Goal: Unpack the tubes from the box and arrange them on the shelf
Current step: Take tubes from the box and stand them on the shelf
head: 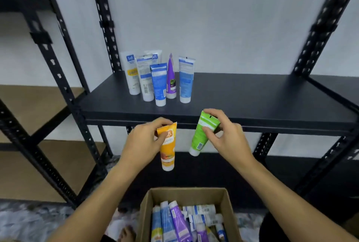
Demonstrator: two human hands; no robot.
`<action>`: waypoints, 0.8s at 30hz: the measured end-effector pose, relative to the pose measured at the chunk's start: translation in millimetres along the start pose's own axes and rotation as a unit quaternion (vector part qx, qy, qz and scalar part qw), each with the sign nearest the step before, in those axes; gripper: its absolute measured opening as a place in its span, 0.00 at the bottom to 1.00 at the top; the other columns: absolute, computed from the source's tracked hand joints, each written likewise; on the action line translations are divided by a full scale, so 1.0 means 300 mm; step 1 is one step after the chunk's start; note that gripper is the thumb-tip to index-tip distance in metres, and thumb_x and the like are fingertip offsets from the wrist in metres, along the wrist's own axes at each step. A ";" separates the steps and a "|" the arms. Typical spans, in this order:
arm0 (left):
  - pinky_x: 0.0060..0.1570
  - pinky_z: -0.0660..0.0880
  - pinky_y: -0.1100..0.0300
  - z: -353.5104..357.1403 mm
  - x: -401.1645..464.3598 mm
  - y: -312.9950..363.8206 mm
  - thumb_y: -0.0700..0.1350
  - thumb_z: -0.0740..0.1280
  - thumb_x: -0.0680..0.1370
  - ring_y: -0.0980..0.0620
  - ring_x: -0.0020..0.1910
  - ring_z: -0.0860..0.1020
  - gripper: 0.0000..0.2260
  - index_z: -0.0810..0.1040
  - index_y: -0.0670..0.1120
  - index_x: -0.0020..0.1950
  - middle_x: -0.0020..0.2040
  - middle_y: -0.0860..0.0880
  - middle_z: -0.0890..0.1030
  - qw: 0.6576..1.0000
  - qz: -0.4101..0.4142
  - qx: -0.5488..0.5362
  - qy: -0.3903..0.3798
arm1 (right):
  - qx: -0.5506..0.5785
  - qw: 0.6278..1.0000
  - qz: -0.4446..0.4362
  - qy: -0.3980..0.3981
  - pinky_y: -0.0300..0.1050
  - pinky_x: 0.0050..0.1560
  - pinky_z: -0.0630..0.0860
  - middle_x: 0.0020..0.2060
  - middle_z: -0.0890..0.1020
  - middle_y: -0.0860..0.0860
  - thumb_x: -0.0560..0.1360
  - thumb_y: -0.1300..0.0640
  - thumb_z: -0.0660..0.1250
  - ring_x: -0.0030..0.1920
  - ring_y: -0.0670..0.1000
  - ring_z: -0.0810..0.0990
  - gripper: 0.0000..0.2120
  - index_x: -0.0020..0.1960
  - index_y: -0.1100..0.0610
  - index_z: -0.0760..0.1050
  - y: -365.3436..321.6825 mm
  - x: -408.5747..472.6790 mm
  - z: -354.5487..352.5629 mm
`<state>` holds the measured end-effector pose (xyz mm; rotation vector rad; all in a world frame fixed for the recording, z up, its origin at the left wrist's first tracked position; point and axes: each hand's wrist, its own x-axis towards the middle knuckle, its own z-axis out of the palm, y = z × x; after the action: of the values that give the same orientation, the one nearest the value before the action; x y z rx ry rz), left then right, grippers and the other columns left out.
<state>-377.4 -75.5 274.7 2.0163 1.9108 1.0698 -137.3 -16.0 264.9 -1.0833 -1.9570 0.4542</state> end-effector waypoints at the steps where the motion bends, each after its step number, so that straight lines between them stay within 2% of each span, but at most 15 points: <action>1: 0.48 0.80 0.52 -0.030 0.033 0.026 0.47 0.69 0.78 0.59 0.49 0.80 0.12 0.77 0.60 0.59 0.50 0.60 0.82 1.000 0.007 -0.004 0.011 | -0.003 1.000 -0.010 0.014 0.46 0.36 0.78 0.36 0.80 0.45 0.78 0.55 0.70 0.34 0.46 0.78 0.20 0.66 0.43 0.71 -0.027 0.039 -0.028; 7: 0.45 0.82 0.52 -0.174 0.207 0.181 0.47 0.69 0.78 0.57 0.45 0.81 0.10 0.80 0.59 0.58 0.48 0.56 0.83 0.994 0.037 -0.033 0.095 | -0.025 0.998 -0.030 0.055 0.52 0.38 0.80 0.37 0.82 0.47 0.77 0.55 0.69 0.35 0.48 0.80 0.19 0.65 0.41 0.70 -0.151 0.248 -0.177; 10: 0.44 0.81 0.52 -0.222 0.284 0.251 0.47 0.68 0.78 0.58 0.43 0.81 0.09 0.79 0.60 0.57 0.44 0.57 0.84 0.992 0.045 -0.022 0.118 | -0.079 0.994 -0.026 0.065 0.49 0.34 0.79 0.34 0.80 0.47 0.78 0.53 0.68 0.32 0.49 0.79 0.19 0.65 0.40 0.68 -0.175 0.333 -0.235; 19: 0.41 0.79 0.57 -0.255 0.433 0.357 0.50 0.68 0.79 0.56 0.44 0.81 0.08 0.79 0.59 0.56 0.45 0.56 0.84 0.990 0.060 0.009 0.127 | -0.172 0.983 0.010 0.065 0.52 0.33 0.80 0.36 0.80 0.50 0.79 0.52 0.65 0.32 0.52 0.79 0.17 0.66 0.42 0.66 -0.103 0.465 -0.283; 24: 0.44 0.81 0.55 -0.231 0.473 0.387 0.50 0.68 0.79 0.54 0.45 0.82 0.09 0.80 0.58 0.58 0.46 0.55 0.84 0.990 0.063 0.012 0.128 | -0.217 0.975 0.024 0.042 0.52 0.35 0.79 0.41 0.82 0.52 0.80 0.52 0.64 0.36 0.55 0.80 0.18 0.67 0.44 0.64 -0.046 0.498 -0.243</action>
<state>-335.5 12.1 444.9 2.1270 1.9413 1.4044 -127.5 93.6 390.2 -1.3978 -2.0073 -0.0038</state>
